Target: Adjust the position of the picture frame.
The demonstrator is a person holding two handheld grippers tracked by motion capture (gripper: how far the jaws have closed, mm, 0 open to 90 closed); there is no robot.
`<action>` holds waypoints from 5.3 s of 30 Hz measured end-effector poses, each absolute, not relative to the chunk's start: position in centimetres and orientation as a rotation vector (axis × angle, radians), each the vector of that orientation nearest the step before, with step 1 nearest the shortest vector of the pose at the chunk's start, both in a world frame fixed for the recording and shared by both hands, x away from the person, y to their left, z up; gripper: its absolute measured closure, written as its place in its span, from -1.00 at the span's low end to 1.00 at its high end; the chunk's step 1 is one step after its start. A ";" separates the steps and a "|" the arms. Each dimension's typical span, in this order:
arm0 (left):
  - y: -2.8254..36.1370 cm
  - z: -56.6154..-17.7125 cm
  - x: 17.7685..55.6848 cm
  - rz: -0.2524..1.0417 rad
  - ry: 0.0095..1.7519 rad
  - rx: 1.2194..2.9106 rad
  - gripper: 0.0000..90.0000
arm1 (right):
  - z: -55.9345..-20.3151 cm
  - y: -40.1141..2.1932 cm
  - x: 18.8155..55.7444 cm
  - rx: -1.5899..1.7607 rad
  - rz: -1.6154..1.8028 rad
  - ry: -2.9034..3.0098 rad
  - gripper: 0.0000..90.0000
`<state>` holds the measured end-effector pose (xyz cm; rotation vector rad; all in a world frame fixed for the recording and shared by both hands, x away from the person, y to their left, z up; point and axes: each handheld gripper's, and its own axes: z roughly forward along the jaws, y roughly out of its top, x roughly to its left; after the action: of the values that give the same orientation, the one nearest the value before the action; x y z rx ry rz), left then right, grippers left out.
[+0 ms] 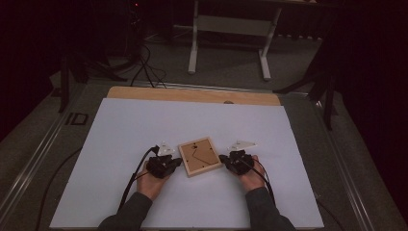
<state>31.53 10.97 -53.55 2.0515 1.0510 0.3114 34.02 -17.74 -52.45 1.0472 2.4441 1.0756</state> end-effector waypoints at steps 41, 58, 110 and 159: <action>16.0 -53.5 33.2 0.382 1.213 1.951 0.99 | -52.2 -11.3 28.9 0.729 1.182 2.625 0.99; 17.0 -51.7 29.9 0.388 1.128 1.938 0.99 | -50.8 -12.6 33.9 0.913 1.161 2.398 0.99; 13.2 -53.4 28.1 0.401 1.102 2.120 1.00 | -51.9 -13.4 34.0 0.967 1.071 2.475 1.00; 12.6 -53.7 29.6 0.425 1.131 2.107 1.00 | -52.5 -14.1 32.1 1.008 1.135 2.392 1.00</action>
<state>29.59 12.59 -53.71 2.1074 1.1307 0.4253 32.10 -14.07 -52.52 1.0083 2.3920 1.1346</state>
